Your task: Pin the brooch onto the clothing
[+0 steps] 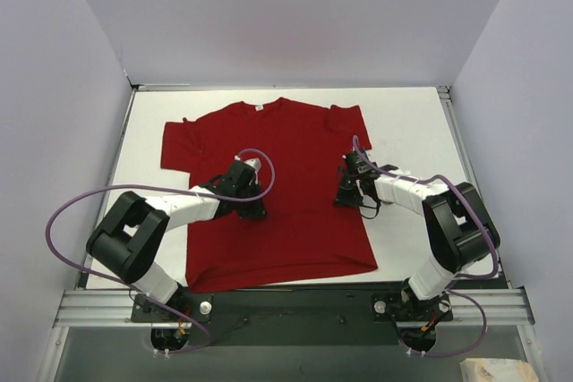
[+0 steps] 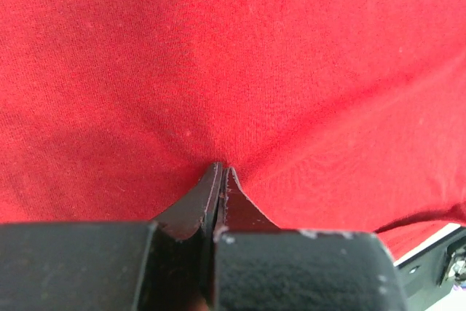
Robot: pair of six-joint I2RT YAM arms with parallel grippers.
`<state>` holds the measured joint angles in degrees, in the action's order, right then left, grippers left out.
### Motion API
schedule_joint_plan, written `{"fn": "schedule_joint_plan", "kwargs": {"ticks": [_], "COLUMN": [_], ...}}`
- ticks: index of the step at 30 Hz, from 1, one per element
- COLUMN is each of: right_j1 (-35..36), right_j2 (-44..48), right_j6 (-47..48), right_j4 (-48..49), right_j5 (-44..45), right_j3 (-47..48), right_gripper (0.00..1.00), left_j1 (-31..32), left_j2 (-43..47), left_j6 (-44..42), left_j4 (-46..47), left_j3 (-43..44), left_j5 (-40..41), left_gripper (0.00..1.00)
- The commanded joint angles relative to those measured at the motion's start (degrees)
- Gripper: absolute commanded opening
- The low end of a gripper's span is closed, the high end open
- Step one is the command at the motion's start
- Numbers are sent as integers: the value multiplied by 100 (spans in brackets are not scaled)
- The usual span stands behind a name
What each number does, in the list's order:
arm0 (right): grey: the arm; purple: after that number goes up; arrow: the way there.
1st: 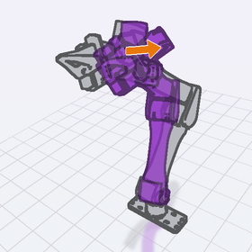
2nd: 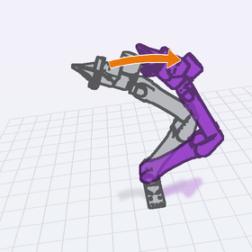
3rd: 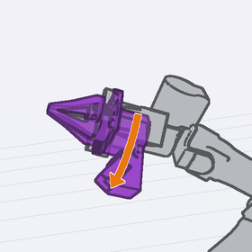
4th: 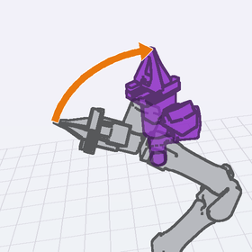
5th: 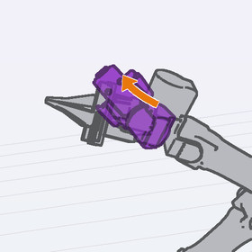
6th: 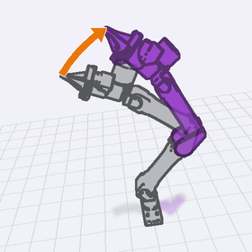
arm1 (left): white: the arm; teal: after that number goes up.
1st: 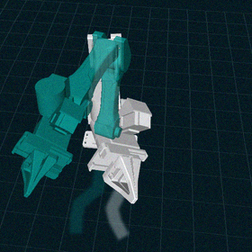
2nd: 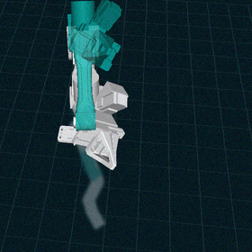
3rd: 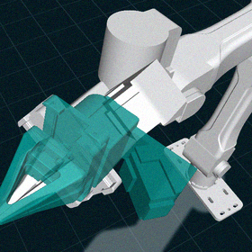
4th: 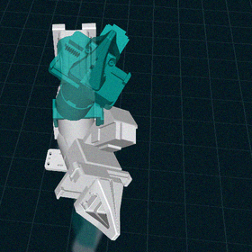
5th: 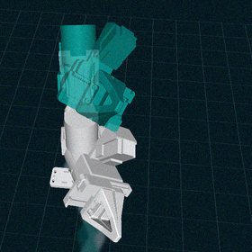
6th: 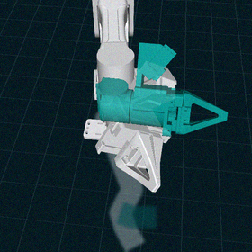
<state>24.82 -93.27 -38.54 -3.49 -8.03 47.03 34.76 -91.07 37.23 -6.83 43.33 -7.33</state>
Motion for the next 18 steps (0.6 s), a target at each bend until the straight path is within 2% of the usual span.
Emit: {"fn": "schedule_joint_plan", "kwargs": {"ticks": [1, 10, 14, 18], "right_j1": [67, 252, 252, 243], "right_j2": [-95, 212, 494, 810], "right_j6": [31, -92, -83, -30], "right_j4": [-926, -1005, -1014, -1014], "right_j5": [206, 126, 179, 319], "right_j3": [-457, -528, -493, -335], "right_gripper": [0, 0, 0, 0], "left_j1": [83, -74, -698, -1628], "left_j2": [203, 54, 159, -103], "left_j6": [126, -40, -225, -523], "left_j4": [-293, -636, -688, -941], "left_j3": [-378, 307, 685, 1343], "left_j5": [117, 426, 215, 258], "left_gripper": [0, 0, 0, 0]}}
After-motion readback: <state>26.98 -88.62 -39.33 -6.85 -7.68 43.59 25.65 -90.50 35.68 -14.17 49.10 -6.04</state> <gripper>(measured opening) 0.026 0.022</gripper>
